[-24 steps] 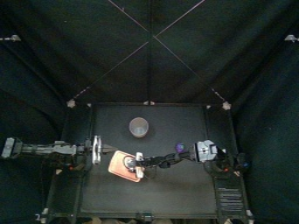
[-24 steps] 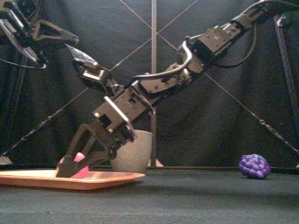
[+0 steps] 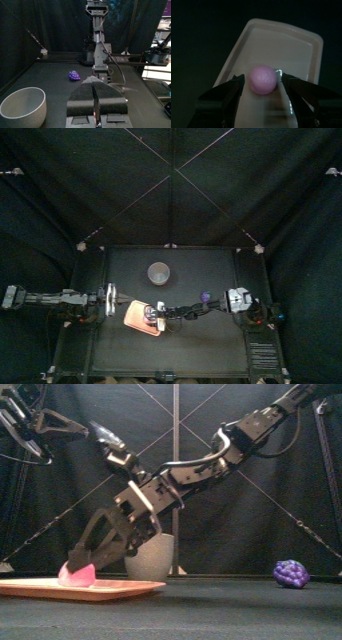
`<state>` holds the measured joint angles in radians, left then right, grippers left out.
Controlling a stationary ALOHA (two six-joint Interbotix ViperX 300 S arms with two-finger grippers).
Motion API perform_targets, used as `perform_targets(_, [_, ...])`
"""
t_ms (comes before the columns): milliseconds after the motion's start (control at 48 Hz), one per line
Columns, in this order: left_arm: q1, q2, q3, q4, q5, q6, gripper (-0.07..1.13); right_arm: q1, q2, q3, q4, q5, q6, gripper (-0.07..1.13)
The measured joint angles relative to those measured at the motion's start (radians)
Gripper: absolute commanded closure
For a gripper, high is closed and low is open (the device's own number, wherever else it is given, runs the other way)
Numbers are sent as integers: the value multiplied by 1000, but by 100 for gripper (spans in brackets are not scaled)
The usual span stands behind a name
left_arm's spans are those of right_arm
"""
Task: Pick the pink ball then place it on the pink plate
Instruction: Drop pink ball on the pink plate and return to neutral
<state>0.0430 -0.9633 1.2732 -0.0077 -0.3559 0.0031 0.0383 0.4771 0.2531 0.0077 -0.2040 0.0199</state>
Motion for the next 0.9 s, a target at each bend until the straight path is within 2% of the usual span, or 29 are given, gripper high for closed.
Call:
perform_targets(333, [0,2,18,-3,0,-2,102,-2,-267,405,81,-324,-2,12])
perform_targets(521, [0,2,20,-3,-14,-2,102,-6,-426,595,92,-380,-5,12])
perform_targets(896, [0,2,28,-3,-34,-2,102,-49,-746,822,92,-413,-8,12])
